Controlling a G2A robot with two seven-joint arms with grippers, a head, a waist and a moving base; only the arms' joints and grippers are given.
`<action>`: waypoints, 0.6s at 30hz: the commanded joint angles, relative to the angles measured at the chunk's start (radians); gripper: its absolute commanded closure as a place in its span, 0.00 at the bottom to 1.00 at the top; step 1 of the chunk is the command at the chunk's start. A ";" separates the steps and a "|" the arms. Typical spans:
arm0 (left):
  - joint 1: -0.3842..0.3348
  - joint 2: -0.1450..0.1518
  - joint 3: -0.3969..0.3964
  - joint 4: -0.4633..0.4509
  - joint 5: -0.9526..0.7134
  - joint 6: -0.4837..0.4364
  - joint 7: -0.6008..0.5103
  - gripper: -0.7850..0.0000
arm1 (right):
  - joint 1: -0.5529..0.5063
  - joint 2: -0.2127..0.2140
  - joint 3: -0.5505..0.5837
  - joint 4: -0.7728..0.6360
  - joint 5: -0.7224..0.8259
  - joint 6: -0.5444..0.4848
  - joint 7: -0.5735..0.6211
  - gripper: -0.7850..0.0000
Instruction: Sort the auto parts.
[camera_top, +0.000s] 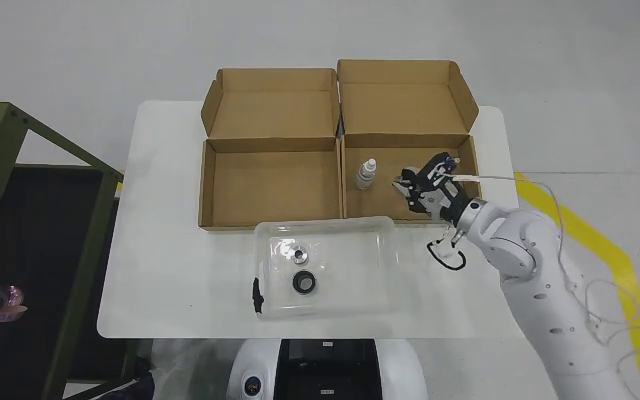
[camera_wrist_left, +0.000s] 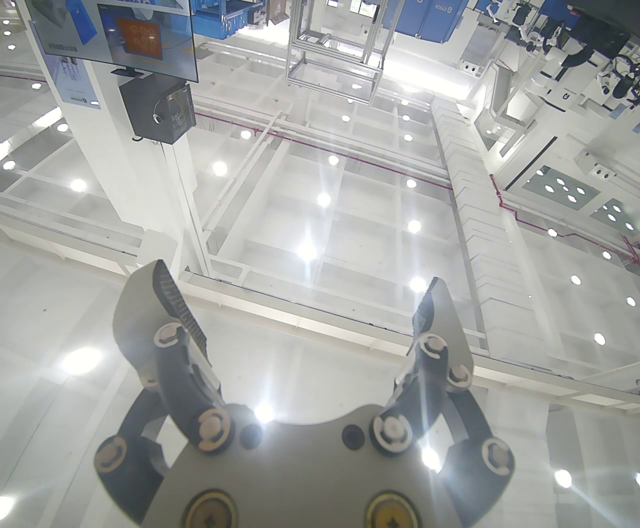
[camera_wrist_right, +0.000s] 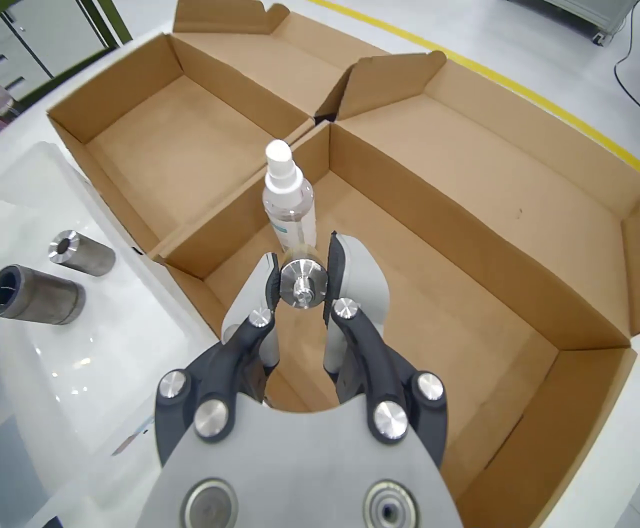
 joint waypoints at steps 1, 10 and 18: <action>0.000 0.000 0.000 0.000 0.000 0.000 0.000 0.00 | 0.021 -0.003 -0.022 0.025 -0.025 0.016 0.012 1.00; 0.000 0.000 0.000 0.000 0.000 0.000 0.000 0.00 | 0.105 -0.016 -0.102 0.118 -0.108 0.050 0.058 1.00; 0.000 0.000 0.000 0.000 0.000 0.000 0.000 0.00 | 0.173 -0.027 -0.152 0.175 -0.140 0.053 0.105 0.96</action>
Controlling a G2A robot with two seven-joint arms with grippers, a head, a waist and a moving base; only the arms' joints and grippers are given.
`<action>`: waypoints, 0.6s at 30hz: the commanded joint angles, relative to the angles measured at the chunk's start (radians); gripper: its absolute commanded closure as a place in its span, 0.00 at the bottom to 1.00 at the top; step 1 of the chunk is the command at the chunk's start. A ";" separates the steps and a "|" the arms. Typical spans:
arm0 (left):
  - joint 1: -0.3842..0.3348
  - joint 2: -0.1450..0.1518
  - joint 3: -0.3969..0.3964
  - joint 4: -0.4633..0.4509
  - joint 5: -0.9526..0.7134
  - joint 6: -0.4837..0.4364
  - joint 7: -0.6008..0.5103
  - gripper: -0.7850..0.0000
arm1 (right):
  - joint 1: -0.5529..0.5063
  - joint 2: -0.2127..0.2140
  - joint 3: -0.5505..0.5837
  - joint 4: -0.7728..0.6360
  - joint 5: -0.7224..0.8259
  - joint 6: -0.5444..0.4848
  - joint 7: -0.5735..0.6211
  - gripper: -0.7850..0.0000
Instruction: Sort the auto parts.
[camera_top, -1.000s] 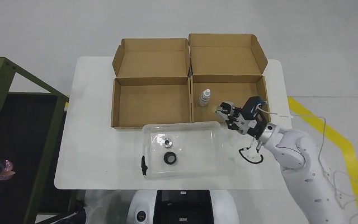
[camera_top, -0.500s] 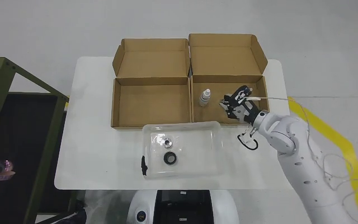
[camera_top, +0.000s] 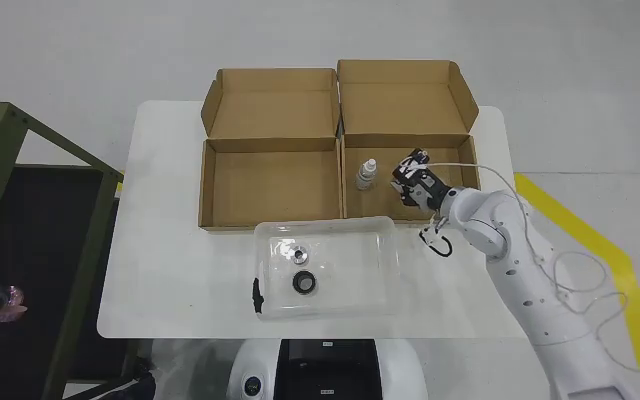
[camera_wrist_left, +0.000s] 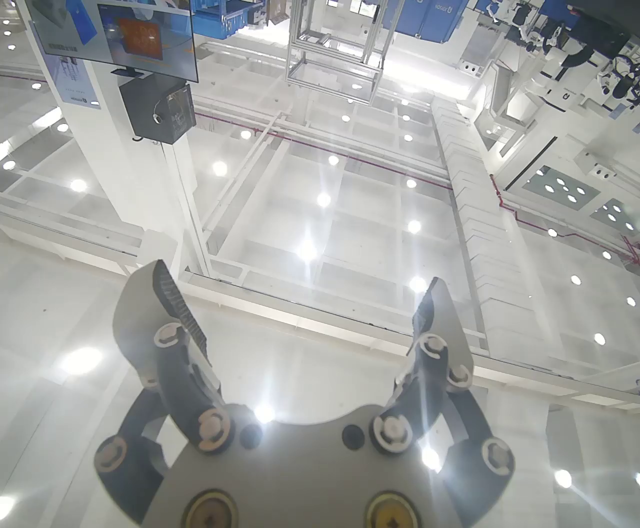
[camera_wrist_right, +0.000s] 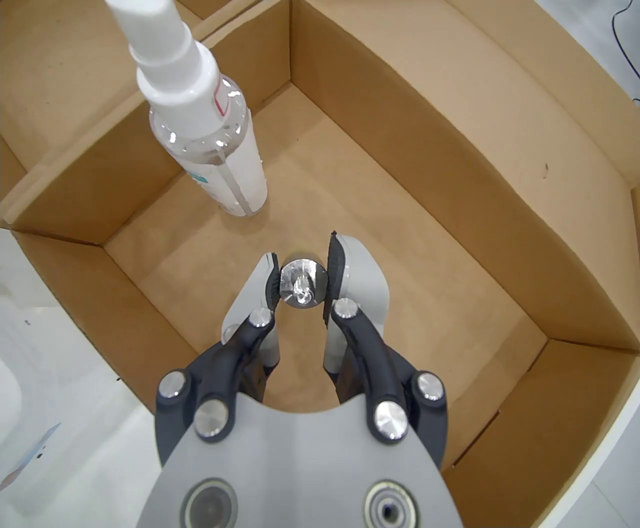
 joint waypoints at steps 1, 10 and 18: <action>0.000 0.000 0.000 0.000 0.000 0.000 0.000 0.00 | 0.015 -0.003 -0.013 0.015 -0.003 -0.002 0.008 0.93; 0.000 0.000 0.000 0.000 0.000 0.000 0.000 0.00 | 0.068 -0.017 -0.063 0.062 -0.013 0.005 0.033 0.78; 0.000 0.000 0.000 0.000 0.000 0.000 0.000 0.00 | 0.087 -0.021 -0.064 0.072 0.007 -0.003 0.027 0.59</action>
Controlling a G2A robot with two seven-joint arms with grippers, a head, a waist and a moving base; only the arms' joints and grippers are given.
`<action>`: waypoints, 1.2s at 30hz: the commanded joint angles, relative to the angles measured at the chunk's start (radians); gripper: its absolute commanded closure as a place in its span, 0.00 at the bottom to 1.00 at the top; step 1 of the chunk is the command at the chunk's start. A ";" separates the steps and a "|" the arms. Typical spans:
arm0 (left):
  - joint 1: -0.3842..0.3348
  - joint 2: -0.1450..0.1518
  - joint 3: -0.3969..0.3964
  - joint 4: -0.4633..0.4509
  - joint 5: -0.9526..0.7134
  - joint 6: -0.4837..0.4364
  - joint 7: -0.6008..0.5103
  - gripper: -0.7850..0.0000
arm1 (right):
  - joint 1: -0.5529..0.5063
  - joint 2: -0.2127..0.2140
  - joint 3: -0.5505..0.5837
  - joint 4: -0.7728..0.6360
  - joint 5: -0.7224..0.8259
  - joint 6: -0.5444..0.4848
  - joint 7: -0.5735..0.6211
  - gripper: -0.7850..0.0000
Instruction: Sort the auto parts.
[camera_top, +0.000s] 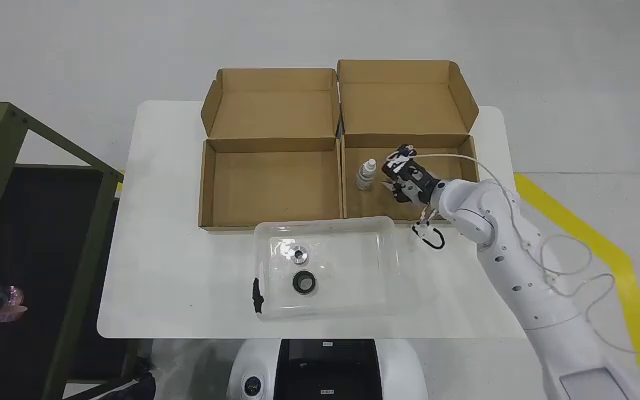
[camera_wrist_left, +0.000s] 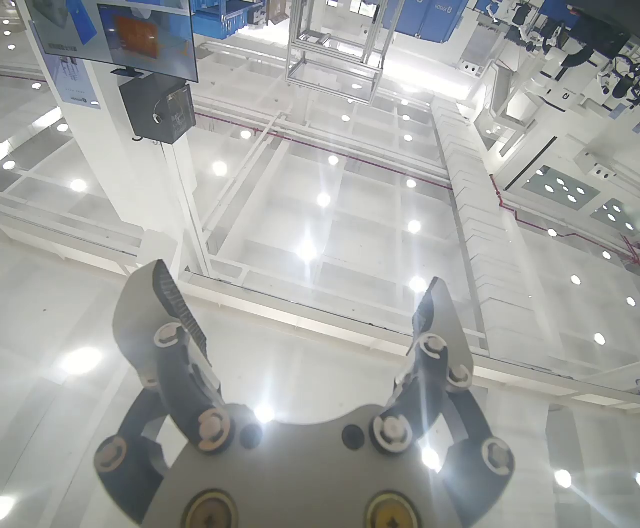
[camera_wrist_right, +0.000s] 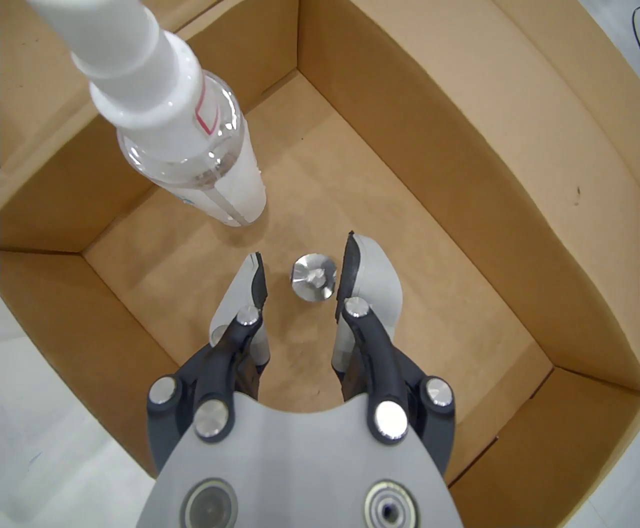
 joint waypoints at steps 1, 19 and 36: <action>0.000 0.000 0.000 0.000 0.000 0.000 0.000 0.00 | -0.003 0.002 0.011 -0.008 0.007 -0.006 -0.008 0.59; 0.000 0.000 0.000 0.000 0.000 0.000 0.000 0.00 | -0.255 0.048 0.167 -0.463 0.046 -0.097 -0.025 0.52; 0.000 0.000 0.000 0.000 0.000 0.000 0.000 0.00 | -0.356 0.035 -0.039 -0.610 0.004 -0.142 -0.077 0.51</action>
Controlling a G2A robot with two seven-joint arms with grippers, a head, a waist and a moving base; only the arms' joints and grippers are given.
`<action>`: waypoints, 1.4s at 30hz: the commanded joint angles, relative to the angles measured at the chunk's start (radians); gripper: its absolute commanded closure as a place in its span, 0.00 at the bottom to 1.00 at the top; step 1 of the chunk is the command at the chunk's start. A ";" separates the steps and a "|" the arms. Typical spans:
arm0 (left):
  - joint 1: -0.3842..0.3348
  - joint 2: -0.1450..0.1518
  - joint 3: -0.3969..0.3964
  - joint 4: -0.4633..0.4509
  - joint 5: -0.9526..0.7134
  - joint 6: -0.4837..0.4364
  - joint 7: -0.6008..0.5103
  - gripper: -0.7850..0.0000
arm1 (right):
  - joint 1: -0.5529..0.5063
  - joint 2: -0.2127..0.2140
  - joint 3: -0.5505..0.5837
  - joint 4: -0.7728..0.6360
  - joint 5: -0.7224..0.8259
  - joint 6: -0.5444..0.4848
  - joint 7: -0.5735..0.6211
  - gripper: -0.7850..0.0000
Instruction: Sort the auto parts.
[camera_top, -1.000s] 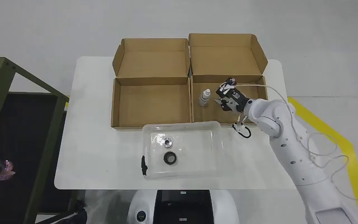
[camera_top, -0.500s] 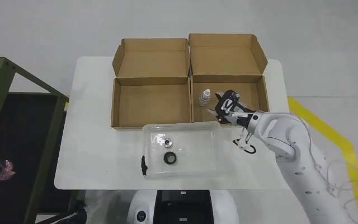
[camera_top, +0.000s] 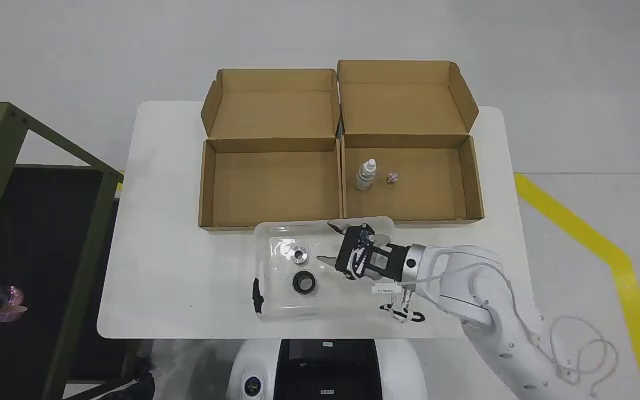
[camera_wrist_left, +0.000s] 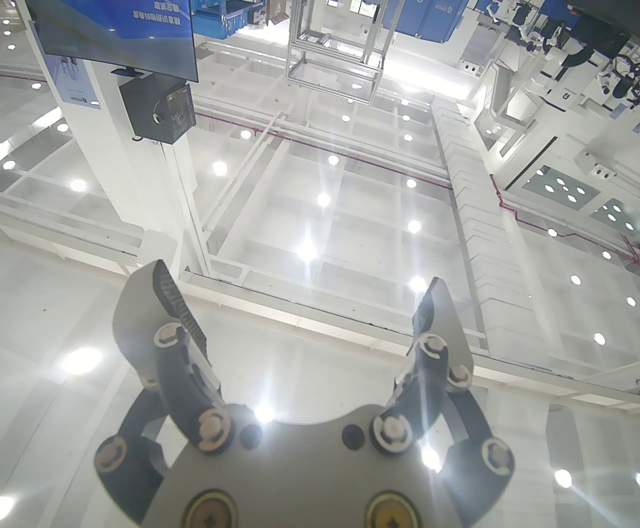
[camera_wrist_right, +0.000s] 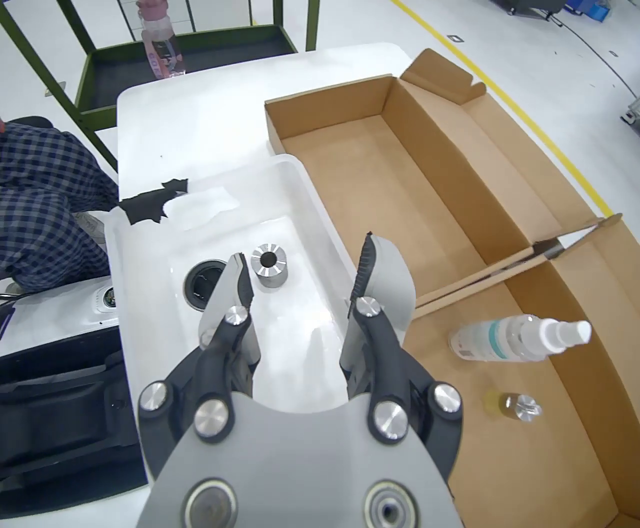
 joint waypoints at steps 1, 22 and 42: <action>0.000 0.000 0.000 0.000 0.000 0.000 0.000 0.00 | 0.001 -0.002 -0.021 0.002 -0.014 -0.004 0.005 0.51; 0.000 0.000 0.000 0.000 0.000 0.000 0.000 0.00 | 0.044 -0.024 -0.188 0.076 -0.119 -0.039 0.018 0.42; 0.000 0.000 0.000 0.000 0.000 0.000 0.000 0.00 | 0.123 -0.054 -0.284 0.191 -0.139 -0.048 0.037 0.35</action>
